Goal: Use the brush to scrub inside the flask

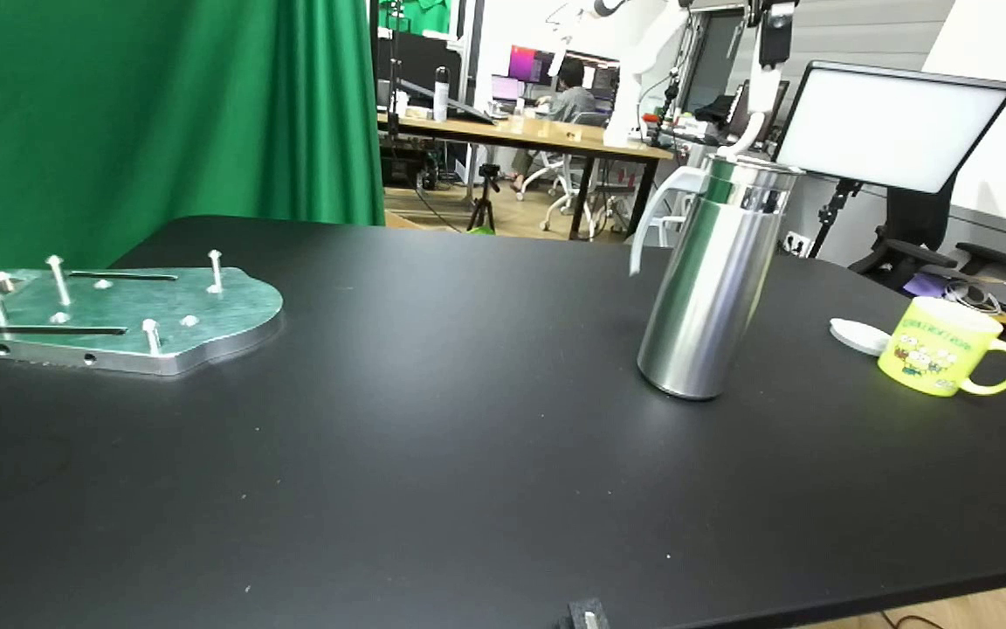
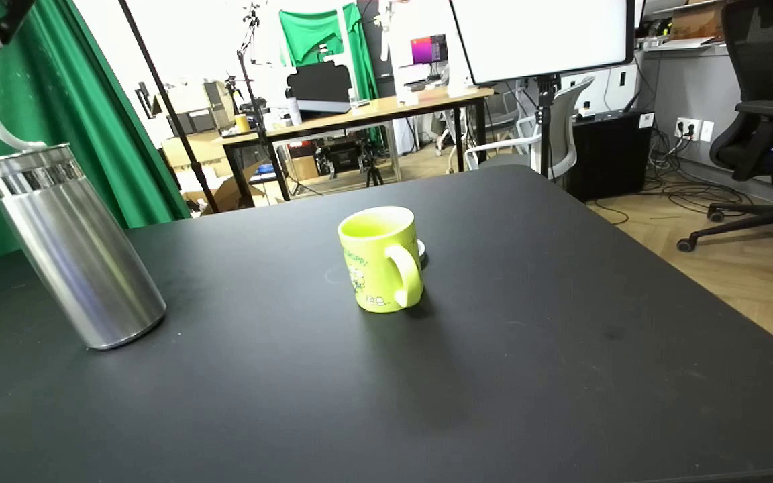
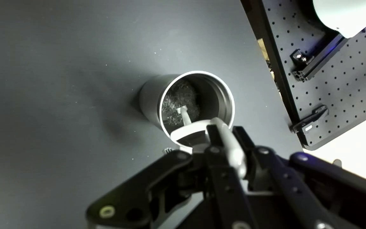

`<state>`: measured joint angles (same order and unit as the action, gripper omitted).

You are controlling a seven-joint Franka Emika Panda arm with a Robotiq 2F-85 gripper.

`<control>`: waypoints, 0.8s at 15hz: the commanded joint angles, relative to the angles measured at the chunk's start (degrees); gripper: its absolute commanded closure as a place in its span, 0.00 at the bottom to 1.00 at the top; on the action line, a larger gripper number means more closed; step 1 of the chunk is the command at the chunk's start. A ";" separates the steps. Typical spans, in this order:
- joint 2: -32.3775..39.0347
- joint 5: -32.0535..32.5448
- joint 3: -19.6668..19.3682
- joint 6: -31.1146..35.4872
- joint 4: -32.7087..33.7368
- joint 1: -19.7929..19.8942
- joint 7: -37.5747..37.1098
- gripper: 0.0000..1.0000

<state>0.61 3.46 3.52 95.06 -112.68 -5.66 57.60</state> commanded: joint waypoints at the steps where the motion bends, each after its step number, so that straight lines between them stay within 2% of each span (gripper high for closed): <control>1: -5.00 0.61 0.18 -4.05 1.47 0.68 0.70 0.96; 7: -13.79 0.85 -0.74 -6.20 2.73 0.38 2.03 0.96; 12: -16.03 0.67 -1.28 -0.18 -2.35 0.13 -0.26 0.96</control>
<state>-14.92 3.65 2.80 91.19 -111.50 -5.25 59.01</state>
